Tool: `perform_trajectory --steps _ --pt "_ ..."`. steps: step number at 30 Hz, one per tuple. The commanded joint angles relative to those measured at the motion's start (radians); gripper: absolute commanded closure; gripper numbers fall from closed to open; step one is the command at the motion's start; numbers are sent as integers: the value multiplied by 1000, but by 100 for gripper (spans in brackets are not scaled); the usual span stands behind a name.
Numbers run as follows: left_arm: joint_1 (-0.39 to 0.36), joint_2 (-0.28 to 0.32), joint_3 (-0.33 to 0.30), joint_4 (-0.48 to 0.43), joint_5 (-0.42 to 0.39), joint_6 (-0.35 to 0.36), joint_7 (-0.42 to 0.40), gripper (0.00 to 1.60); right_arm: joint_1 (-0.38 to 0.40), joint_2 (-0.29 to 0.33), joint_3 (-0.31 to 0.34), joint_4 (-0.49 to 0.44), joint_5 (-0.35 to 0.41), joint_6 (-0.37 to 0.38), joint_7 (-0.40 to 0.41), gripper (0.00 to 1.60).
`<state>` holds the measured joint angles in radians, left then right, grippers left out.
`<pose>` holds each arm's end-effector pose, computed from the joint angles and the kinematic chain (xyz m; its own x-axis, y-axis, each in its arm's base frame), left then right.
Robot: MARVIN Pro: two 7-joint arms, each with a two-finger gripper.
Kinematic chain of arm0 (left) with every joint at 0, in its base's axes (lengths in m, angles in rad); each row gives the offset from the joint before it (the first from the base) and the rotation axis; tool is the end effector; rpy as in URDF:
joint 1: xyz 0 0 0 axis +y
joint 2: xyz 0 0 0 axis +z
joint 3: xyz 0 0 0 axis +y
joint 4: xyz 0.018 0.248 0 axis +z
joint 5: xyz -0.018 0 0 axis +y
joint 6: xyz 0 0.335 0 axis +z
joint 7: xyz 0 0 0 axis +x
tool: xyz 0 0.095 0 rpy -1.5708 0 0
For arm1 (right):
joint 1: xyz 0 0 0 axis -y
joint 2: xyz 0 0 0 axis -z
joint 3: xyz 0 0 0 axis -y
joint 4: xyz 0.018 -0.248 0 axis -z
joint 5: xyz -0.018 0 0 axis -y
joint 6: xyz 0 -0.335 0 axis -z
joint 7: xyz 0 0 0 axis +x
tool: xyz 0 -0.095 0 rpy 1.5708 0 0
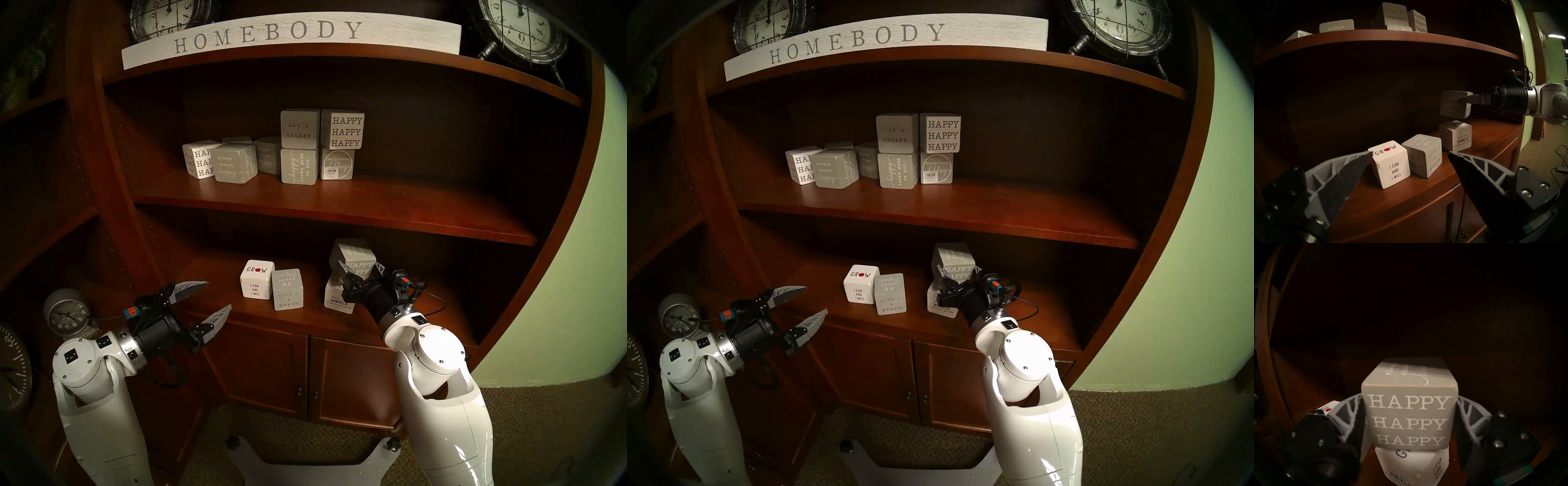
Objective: Stack four cubes vertically into two groups
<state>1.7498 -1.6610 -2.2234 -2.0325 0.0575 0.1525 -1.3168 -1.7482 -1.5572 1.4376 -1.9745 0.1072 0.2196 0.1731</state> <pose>0.3070 0.1297 -0.1821 -0.0311 -0.1429 0.9893 -0.6031 -0.7866 -0.1325 0.3913 0.0731 -0.1871 0.0101 -0.1142 0.9934 0.3238 -0.9396 -0.1113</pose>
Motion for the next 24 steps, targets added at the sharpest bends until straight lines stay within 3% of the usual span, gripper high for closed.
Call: perform_trajectory --steps 1,8,17,21,24 --pt "1 2 2 -13 -3 0 2 0 -8 -4 -12 -22 -1 -3 1 112" --pt "1 2 2 -13 -3 0 2 0 -4 -2 -16 -13 -1 -9 2 110" --pt "1 2 2 -13 -3 0 2 0 5 -5 -12 3 4 22 6 96" --pt "1 2 2 -13 -3 0 2 0 3 -4 -10 9 4 21 8 81" --pt "1 2 2 -13 -3 0 2 0 4 -4 -9 13 4 20 8 57"
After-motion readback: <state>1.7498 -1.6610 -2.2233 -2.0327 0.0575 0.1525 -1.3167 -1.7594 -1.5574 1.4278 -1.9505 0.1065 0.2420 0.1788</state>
